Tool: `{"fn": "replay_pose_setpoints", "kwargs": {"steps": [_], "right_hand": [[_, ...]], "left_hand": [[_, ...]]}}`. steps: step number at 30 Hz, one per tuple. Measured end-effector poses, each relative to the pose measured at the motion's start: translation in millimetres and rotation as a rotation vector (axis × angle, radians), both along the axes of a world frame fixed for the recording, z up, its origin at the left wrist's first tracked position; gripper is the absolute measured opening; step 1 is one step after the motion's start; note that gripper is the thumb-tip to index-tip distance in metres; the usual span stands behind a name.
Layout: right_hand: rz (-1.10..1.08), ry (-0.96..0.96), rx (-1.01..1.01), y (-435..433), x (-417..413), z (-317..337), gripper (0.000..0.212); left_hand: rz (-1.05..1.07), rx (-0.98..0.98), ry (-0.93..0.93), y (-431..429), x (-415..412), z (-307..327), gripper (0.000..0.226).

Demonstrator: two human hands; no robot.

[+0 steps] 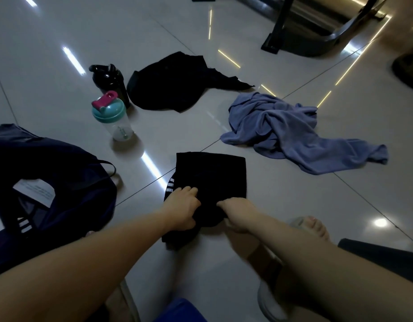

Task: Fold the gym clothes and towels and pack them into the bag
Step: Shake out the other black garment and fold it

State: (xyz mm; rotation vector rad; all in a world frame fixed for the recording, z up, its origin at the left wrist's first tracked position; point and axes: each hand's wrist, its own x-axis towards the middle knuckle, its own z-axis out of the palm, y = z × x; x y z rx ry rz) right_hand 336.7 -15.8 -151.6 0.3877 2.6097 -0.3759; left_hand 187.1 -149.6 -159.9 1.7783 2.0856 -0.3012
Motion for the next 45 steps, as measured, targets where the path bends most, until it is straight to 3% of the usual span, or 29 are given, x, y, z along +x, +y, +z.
{"fn": "replay_pose_setpoints", "kwargs": {"steps": [2,4,7,10,13,17,21,24,27,31,32,35,39,42,45], "right_hand": [[-0.057,-0.019,-0.114,11,-2,11,0.009],[-0.126,-0.025,-0.199,23,-2,20,0.020],[-0.339,-0.014,-0.455,37,-2,36,0.018],[-0.500,-0.009,-0.661,47,0,45,0.028],[-0.597,0.015,-0.715,56,3,42,0.018],[-0.744,0.093,-0.722,62,0,24,0.010],[-0.905,0.061,-0.783,68,-6,9,0.005],[-1.029,0.056,-0.818,71,-7,2,0.012],[-1.142,0.097,-0.797,75,-12,-5,0.021],[-1.040,0.199,-0.700,78,-12,-6,0.064],[-0.994,0.228,-0.749,77,-10,-2,0.063],[-0.902,0.290,-0.874,76,-3,5,0.025],[-0.897,0.285,-0.632,81,-1,-14,0.005],[-1.058,0.315,-0.638,87,-3,-31,0.014],[-1.102,0.312,-0.619,91,-8,-41,0.020]], "left_hand": [[0.123,-0.012,-0.173,4,-9,7,0.020],[0.248,-0.069,-0.339,10,-18,17,0.015],[0.399,-0.094,-0.526,19,-30,38,0.011],[0.512,-0.128,-0.654,28,-40,51,0.012],[0.613,-0.157,-0.725,34,-48,48,0.009],[0.730,-0.152,-0.756,42,-54,37,0.018],[0.928,-0.077,-0.907,49,-68,30,0.047],[0.896,-0.031,-0.995,43,-81,31,0.060],[0.820,-0.063,-0.923,42,-87,21,0.046],[1.063,0.079,-0.881,49,-85,-1,0.017],[1.129,0.094,-0.898,49,-83,-4,0.016],[1.182,0.107,-0.925,50,-80,-12,0.025],[1.166,0.208,-0.848,52,-81,-14,0.036],[1.136,0.286,-0.585,50,-86,-16,0.036],[0.882,0.491,-0.154,41,-83,-18,0.033]]}}
